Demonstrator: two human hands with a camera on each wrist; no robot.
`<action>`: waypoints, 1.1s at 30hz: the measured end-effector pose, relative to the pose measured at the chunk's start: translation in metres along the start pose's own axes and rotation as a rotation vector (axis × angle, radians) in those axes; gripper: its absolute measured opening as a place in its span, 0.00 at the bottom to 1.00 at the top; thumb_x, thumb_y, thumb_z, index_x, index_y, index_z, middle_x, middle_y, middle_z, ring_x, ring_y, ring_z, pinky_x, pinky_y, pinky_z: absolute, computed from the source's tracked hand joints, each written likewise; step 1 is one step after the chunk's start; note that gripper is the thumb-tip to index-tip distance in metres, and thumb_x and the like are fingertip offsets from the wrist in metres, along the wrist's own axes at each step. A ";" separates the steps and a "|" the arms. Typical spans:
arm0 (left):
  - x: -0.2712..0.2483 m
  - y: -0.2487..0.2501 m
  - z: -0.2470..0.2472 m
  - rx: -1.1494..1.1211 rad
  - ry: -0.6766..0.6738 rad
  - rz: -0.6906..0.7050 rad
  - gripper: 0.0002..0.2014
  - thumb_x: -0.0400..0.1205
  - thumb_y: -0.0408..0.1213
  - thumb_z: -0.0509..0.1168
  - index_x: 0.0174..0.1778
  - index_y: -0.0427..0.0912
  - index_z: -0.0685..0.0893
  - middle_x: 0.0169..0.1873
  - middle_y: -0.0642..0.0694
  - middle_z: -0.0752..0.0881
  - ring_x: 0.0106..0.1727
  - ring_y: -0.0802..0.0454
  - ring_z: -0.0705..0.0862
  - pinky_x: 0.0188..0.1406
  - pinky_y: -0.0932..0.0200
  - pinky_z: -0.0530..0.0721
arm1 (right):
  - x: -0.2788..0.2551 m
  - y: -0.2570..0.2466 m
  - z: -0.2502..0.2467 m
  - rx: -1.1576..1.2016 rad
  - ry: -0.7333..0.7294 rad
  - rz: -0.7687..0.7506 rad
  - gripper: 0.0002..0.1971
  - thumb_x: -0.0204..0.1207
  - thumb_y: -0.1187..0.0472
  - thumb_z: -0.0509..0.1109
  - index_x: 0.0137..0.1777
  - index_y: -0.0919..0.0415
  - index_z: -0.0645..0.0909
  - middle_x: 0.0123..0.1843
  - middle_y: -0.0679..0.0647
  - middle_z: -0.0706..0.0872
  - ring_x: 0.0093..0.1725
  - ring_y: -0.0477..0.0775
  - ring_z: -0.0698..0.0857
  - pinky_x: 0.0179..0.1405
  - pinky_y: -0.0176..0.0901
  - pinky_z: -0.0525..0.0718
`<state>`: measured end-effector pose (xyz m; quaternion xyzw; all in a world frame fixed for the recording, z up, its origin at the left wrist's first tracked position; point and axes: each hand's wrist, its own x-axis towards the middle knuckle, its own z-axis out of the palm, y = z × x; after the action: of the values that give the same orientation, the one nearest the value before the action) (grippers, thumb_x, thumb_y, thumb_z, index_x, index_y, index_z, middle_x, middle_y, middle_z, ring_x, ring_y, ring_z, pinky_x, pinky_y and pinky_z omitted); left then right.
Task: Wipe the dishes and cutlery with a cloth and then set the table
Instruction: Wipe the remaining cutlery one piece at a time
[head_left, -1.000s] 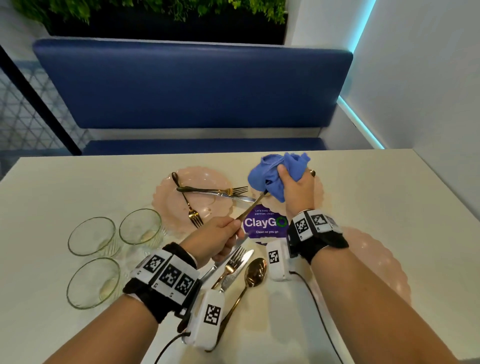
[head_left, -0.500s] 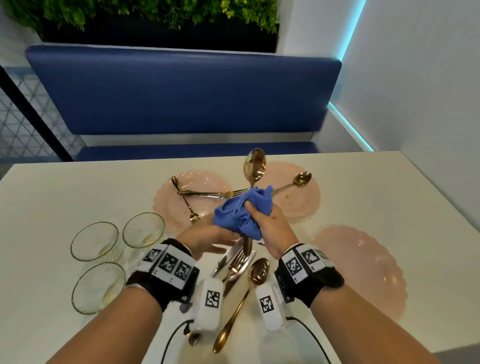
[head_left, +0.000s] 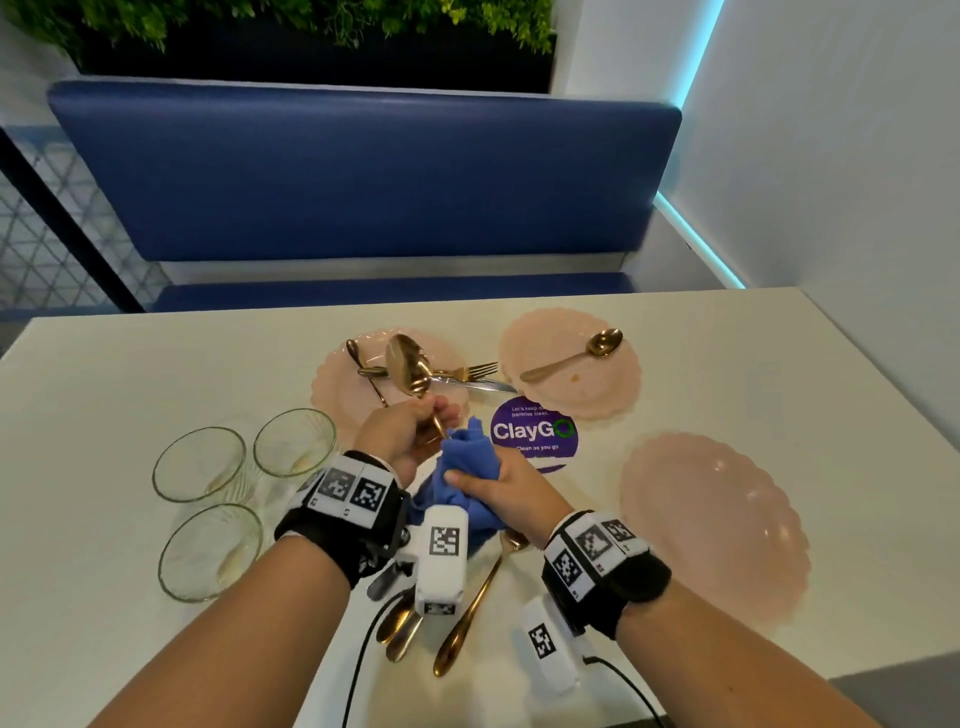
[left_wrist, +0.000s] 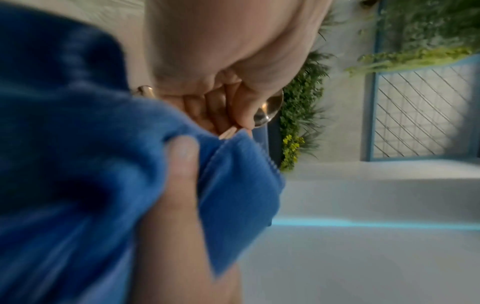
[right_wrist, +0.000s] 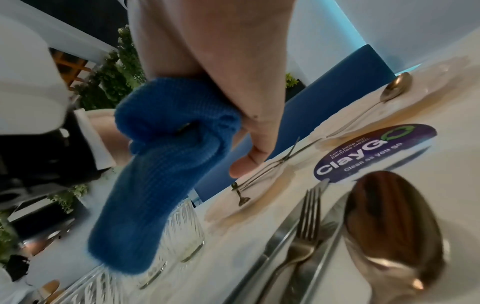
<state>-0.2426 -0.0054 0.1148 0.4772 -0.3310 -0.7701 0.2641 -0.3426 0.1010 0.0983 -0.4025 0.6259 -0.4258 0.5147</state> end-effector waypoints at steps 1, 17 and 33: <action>0.001 0.002 -0.004 -0.055 0.040 0.013 0.15 0.87 0.34 0.52 0.36 0.39 0.77 0.19 0.50 0.87 0.22 0.60 0.85 0.24 0.66 0.84 | -0.003 0.004 -0.002 -0.048 -0.020 0.010 0.08 0.76 0.61 0.71 0.54 0.56 0.80 0.44 0.48 0.86 0.44 0.44 0.84 0.44 0.29 0.82; 0.023 -0.072 -0.054 1.252 0.104 0.121 0.04 0.75 0.39 0.72 0.40 0.43 0.84 0.41 0.49 0.81 0.45 0.54 0.78 0.45 0.65 0.73 | 0.007 -0.041 -0.090 0.540 0.239 -0.052 0.24 0.78 0.46 0.61 0.69 0.59 0.75 0.69 0.61 0.80 0.66 0.57 0.81 0.74 0.56 0.73; 0.105 0.037 0.007 1.677 0.260 0.183 0.13 0.82 0.34 0.61 0.59 0.33 0.82 0.57 0.38 0.84 0.59 0.39 0.83 0.60 0.51 0.81 | 0.046 -0.025 -0.129 0.759 0.133 -0.052 0.22 0.77 0.48 0.56 0.65 0.58 0.77 0.59 0.54 0.88 0.59 0.52 0.87 0.60 0.49 0.84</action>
<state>-0.2881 -0.1027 0.0867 0.5710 -0.7959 -0.1851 -0.0794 -0.4751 0.0652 0.1220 -0.1705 0.4456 -0.6652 0.5744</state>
